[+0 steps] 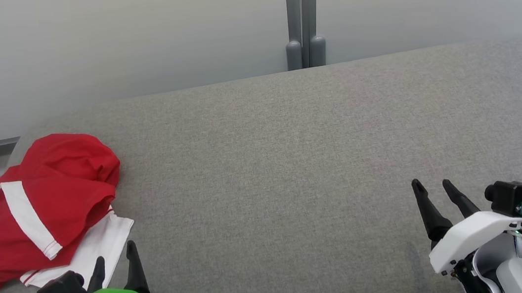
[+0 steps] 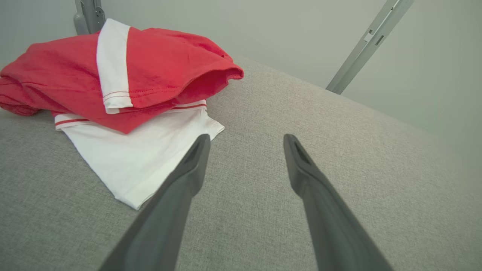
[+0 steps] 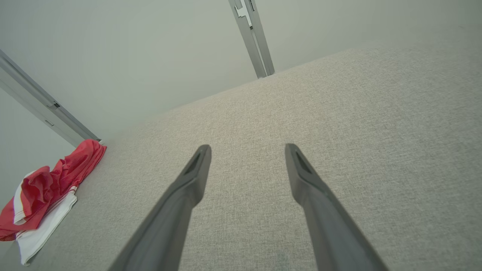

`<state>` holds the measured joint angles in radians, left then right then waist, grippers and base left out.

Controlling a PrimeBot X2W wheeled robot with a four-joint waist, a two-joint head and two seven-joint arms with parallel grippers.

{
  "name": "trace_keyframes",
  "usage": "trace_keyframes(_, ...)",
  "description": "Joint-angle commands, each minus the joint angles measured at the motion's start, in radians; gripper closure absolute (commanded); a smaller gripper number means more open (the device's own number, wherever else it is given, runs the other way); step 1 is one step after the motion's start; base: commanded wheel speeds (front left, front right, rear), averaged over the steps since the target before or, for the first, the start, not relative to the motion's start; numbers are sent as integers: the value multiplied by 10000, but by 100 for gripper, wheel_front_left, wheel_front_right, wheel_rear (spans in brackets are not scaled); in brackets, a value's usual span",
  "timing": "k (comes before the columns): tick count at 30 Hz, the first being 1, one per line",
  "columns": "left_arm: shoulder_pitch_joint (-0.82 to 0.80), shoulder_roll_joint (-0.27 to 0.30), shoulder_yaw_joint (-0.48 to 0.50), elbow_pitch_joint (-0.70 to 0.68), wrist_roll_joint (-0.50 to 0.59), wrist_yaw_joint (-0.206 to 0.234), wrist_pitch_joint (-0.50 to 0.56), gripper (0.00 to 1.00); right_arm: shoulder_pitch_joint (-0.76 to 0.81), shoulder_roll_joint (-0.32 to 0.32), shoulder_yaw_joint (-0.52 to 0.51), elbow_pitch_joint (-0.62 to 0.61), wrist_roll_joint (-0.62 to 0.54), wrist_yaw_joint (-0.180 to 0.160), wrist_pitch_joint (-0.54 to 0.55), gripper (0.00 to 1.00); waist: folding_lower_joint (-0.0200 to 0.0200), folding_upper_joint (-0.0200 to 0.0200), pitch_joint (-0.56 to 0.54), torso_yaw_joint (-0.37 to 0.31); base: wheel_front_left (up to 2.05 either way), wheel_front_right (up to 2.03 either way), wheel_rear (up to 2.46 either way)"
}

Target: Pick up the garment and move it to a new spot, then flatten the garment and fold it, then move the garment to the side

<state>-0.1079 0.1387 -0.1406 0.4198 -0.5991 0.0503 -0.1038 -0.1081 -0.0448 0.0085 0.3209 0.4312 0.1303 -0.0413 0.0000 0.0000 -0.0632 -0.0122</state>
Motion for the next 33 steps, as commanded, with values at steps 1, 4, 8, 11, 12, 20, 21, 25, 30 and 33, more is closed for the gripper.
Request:
trace_keyframes(1, -269, 118, -110, -36, 370, 87, -109, 0, -13, -48, 1, -172, -403, 3, 28, 0, 0, 0, -19, -13, 0, 0, 0)
trace_keyframes(4, -264, 110, -136, -16, 511, 175, -157, 0, 35, -50, 18, -219, -692, 3, 76, 0, 0, 0, -37, -25, 0, 0, 0)
trace_keyframes(8, -204, 97, -130, 30, 726, 316, -223, 0, 74, -53, 59, -275, -1145, 4, 89, 0, 0, 0, -69, -43, 0, 0, 0)
trace_keyframes(11, -162, 140, -182, 67, 904, 338, -277, 0, 109, -56, 68, -282, -1482, 4, 66, 0, 0, 0, -92, -40, 0, 0, 0)
trace_keyframes(12, -150, 149, -198, 81, 954, 357, -292, 0, 116, -56, 65, -277, -1606, 3, 61, 0, 0, 0, -100, -36, 0, 0, 0)
trace_keyframes(20, -223, 218, -369, 138, 1393, 366, -356, 0, 118, -60, -160, -233, -2238, 3, 2, 0, 0, 0, -138, -21, 0, 0, 0)
trace_keyframes(21, -233, 204, -357, 140, 1391, 350, -372, 0, 104, -61, -187, -213, -2267, 4, -23, 0, 0, 0, -140, -23, 0, 0, 0)
trace_keyframes(25, -255, 190, -351, 164, 1460, 301, -427, 0, 40, -63, -277, -118, -2440, 4, -151, 0, 0, 0, -159, -40, 0, 0, 0)
trace_keyframes(30, -263, 261, -462, 210, 1721, 366, -539, 0, -2, -66, -313, 29, -2824, 4, -271, 0, 0, 0, -207, -63, 0, 0, 0)
trace_keyframes(33, -259, 288, -538, 244, 1925, 424, -626, 0, -18, -67, -332, 101, -3092, 4, -324, 0, 0, 0, -247, -74, 0, 0, 0)
